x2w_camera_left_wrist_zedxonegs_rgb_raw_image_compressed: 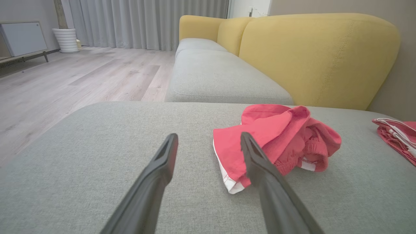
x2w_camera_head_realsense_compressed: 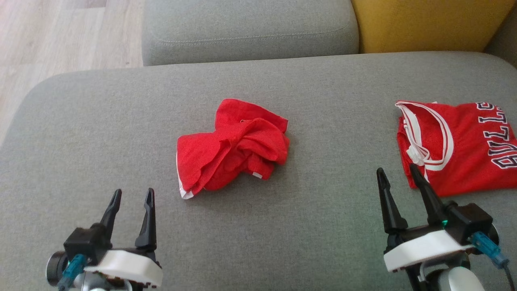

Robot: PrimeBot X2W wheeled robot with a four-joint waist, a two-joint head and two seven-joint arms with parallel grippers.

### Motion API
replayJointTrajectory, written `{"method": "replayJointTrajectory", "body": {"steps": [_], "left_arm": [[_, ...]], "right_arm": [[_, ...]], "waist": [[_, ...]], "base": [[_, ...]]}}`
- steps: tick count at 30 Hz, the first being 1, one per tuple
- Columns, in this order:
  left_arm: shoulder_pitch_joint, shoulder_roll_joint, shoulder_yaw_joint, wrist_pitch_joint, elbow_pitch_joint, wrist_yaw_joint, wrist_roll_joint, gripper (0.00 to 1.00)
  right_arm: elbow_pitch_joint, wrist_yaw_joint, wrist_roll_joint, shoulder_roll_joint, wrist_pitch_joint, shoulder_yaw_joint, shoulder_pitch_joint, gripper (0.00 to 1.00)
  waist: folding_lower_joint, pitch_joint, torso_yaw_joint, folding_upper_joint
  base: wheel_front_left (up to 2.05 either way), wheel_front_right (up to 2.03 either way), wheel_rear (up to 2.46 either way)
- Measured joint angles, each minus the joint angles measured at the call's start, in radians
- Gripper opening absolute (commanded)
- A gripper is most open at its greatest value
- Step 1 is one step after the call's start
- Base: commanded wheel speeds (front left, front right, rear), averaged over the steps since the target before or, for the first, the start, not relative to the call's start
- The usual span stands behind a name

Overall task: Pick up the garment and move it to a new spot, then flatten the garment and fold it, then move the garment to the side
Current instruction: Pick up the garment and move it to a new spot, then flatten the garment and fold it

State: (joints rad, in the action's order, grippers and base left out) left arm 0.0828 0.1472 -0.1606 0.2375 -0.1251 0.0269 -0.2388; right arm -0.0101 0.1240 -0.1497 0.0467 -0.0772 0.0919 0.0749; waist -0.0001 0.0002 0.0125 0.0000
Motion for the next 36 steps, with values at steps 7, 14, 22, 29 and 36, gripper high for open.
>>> {"method": "replayJointTrajectory", "body": {"steps": [7,14,22,29,36], "left_arm": [[0.001,0.003,-0.011,-0.003,0.016,0.001,0.000,1.00],[0.001,0.006,-0.018,-0.004,0.016,0.008,0.000,1.00],[-0.001,0.006,-0.019,-0.004,0.016,0.010,-0.003,1.00],[-0.033,0.005,-0.032,-0.001,0.007,0.007,-0.003,1.00],[-0.126,-0.020,-0.056,0.010,-0.008,-0.011,-0.003,1.00]], "right_arm": [[0.004,0.000,-0.008,0.000,0.007,0.000,0.002,1.00],[0.004,0.000,-0.008,0.000,0.007,0.000,0.002,1.00],[0.004,0.000,-0.008,0.000,0.007,0.001,0.001,1.00],[-0.032,0.000,-0.031,0.000,0.047,0.046,-0.023,1.00],[-0.141,0.000,-0.047,0.002,0.086,0.230,-0.232,1.00]], "waist": [[0.0000,0.004,-0.003,0.0000],[0.0000,0.015,-0.002,0.0000],[0.0000,0.024,0.001,0.0000],[0.0000,0.044,0.031,0.0000],[0.0000,0.084,0.107,0.0000]], "base": [[0.00,0.00,0.00],[0.00,0.00,0.00],[0.00,0.00,0.00],[0.00,0.00,0.00],[0.00,0.00,0.00]]}}
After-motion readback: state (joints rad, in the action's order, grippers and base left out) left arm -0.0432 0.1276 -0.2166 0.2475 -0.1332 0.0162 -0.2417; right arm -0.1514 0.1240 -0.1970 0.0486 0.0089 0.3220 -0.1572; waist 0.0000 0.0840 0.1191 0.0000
